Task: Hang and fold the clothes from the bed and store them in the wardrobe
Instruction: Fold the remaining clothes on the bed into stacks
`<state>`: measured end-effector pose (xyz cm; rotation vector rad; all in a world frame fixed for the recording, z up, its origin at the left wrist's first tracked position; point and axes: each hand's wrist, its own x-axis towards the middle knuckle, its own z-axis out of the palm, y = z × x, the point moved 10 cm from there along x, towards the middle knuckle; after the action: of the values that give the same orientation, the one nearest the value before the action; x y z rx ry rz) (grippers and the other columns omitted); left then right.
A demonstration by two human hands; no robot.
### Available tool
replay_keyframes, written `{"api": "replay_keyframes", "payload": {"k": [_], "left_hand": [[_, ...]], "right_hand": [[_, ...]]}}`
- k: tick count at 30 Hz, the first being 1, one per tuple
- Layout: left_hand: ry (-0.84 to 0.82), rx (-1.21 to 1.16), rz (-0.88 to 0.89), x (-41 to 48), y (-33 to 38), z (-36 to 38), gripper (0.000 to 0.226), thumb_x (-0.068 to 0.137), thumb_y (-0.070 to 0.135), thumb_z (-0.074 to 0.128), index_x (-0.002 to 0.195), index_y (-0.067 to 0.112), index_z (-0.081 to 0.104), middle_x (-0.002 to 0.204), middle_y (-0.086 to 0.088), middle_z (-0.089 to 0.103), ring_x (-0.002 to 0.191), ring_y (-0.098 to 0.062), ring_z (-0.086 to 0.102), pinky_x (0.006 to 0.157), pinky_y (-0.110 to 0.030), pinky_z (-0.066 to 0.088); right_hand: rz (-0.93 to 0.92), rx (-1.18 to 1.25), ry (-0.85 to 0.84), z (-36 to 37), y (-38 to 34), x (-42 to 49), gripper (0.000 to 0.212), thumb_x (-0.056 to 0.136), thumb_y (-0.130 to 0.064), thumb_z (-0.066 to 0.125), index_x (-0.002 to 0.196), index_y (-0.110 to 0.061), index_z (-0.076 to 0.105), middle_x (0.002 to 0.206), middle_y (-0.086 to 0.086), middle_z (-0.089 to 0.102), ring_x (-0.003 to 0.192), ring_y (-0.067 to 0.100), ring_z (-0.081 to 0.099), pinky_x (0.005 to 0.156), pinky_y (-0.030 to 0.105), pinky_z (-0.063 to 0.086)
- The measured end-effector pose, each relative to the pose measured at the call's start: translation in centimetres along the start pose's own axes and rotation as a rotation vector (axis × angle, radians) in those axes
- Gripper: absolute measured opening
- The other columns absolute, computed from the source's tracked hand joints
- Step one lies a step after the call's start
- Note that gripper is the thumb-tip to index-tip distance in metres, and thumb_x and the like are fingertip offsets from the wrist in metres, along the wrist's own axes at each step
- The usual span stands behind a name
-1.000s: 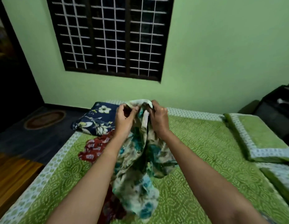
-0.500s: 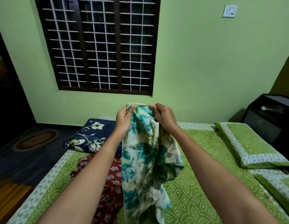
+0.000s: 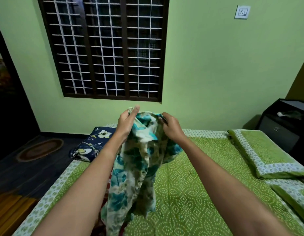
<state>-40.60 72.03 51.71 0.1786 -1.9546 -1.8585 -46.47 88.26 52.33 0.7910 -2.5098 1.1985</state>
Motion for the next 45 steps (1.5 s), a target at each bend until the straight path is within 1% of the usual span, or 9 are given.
{"api": "replay_keyframes", "payload": {"k": [3, 8, 13, 19, 25, 31, 35, 39, 45], "left_hand": [[0.045, 0.218, 0.039, 0.0, 0.3, -1.7, 0.034, 0.071, 0.028, 0.079, 0.092, 0.013, 0.056, 0.092, -0.003, 0.065, 0.082, -0.018, 0.062, 0.074, -0.030, 0.052], [0.071, 0.628, 0.026, -0.1, -0.7, -4.0, 0.029, 0.078, -0.001, 0.064, 0.101, 0.010, 0.049, 0.089, -0.007, 0.057, 0.074, -0.023, 0.056, 0.056, -0.028, 0.044], [0.155, 0.824, -0.022, -0.5, -2.5, -5.4, 0.013, 0.080, 0.003, 0.056, 0.087, 0.007, 0.067, 0.077, -0.012, 0.061, 0.064, -0.025, 0.053, 0.053, -0.028, 0.039], [0.252, 1.042, 0.012, -0.8, -2.5, -6.3, 0.027, 0.094, 0.001, 0.040, 0.113, 0.007, 0.057, 0.097, -0.017, 0.063, 0.074, -0.026, 0.051, 0.058, -0.033, 0.040], [-0.011, 1.049, 0.167, -0.3, -1.4, -2.7, 0.018, 0.096, 0.020, 0.050, 0.101, 0.009, 0.063, 0.076, -0.005, 0.058, 0.067, -0.022, 0.053, 0.054, -0.028, 0.037], [-0.134, 0.822, 0.210, -0.7, 1.0, 1.1, 0.049, 0.099, 0.037, 0.038, 0.055, 0.014, 0.034, 0.053, -0.002, 0.034, 0.048, -0.016, 0.031, 0.049, -0.028, 0.023], [0.024, 0.570, 0.064, -0.3, 1.2, -0.2, 0.051, 0.097, 0.032, 0.045, 0.051, 0.015, 0.030, 0.050, -0.001, 0.030, 0.045, -0.017, 0.027, 0.048, -0.028, 0.021], [0.032, 0.466, 0.009, -0.3, 0.9, 0.4, 0.050, 0.097, 0.035, 0.044, 0.053, 0.016, 0.030, 0.053, -0.002, 0.033, 0.047, -0.017, 0.029, 0.050, -0.029, 0.022], [-0.315, 0.568, 0.007, -1.4, -0.3, 3.7, 0.055, 0.074, 0.069, 0.056, 0.070, 0.014, 0.055, 0.074, -0.002, 0.062, 0.065, -0.018, 0.056, 0.066, -0.029, 0.043]], "right_hand": [[-0.087, -0.027, 0.070, -0.7, -2.1, 0.2, 0.024, 0.097, -0.027, 0.049, 0.078, -0.013, 0.051, 0.066, 0.003, 0.052, 0.061, 0.021, 0.047, 0.054, 0.032, 0.032], [-0.106, 0.026, 0.230, -3.4, -2.6, 0.3, 0.024, 0.096, -0.023, 0.051, 0.089, -0.004, 0.063, 0.069, 0.008, 0.059, 0.056, 0.017, 0.048, 0.053, 0.031, 0.035], [-0.086, -0.157, 0.249, -4.4, -1.9, 0.3, 0.032, 0.098, -0.031, 0.047, 0.093, -0.003, 0.062, 0.075, 0.016, 0.064, 0.066, 0.030, 0.056, 0.054, 0.037, 0.040], [-0.027, -0.400, 0.253, -6.5, -0.7, -0.2, 0.034, 0.099, -0.033, 0.042, 0.093, -0.005, 0.060, 0.074, 0.010, 0.060, 0.062, 0.023, 0.046, 0.049, 0.027, 0.025], [0.221, -0.619, 0.161, -8.5, 1.6, -0.2, 0.022, 0.099, -0.007, 0.034, 0.105, 0.002, 0.053, 0.083, 0.011, 0.048, 0.074, 0.026, 0.047, 0.065, 0.034, 0.039], [0.435, -0.225, -0.052, -5.9, 3.5, 0.7, 0.018, 0.095, -0.016, 0.053, 0.082, -0.003, 0.051, 0.073, 0.009, 0.049, 0.057, 0.020, 0.044, 0.048, 0.026, 0.032], [0.556, 0.230, -0.055, -4.1, 4.3, 0.0, 0.031, 0.092, -0.007, 0.056, 0.064, -0.008, 0.043, 0.059, 0.003, 0.035, 0.040, 0.012, 0.038, 0.041, 0.019, 0.030], [0.645, 0.645, -0.143, -0.6, 2.7, -1.3, 0.021, 0.091, 0.006, 0.051, 0.071, 0.003, 0.050, 0.067, 0.013, 0.048, 0.033, 0.017, 0.054, 0.031, 0.023, 0.045], [0.676, 0.908, -0.224, 3.4, -0.7, -1.8, 0.017, 0.093, 0.014, 0.037, 0.080, 0.010, 0.048, 0.093, 0.023, 0.054, 0.072, 0.036, 0.060, 0.042, 0.034, 0.055]]}}
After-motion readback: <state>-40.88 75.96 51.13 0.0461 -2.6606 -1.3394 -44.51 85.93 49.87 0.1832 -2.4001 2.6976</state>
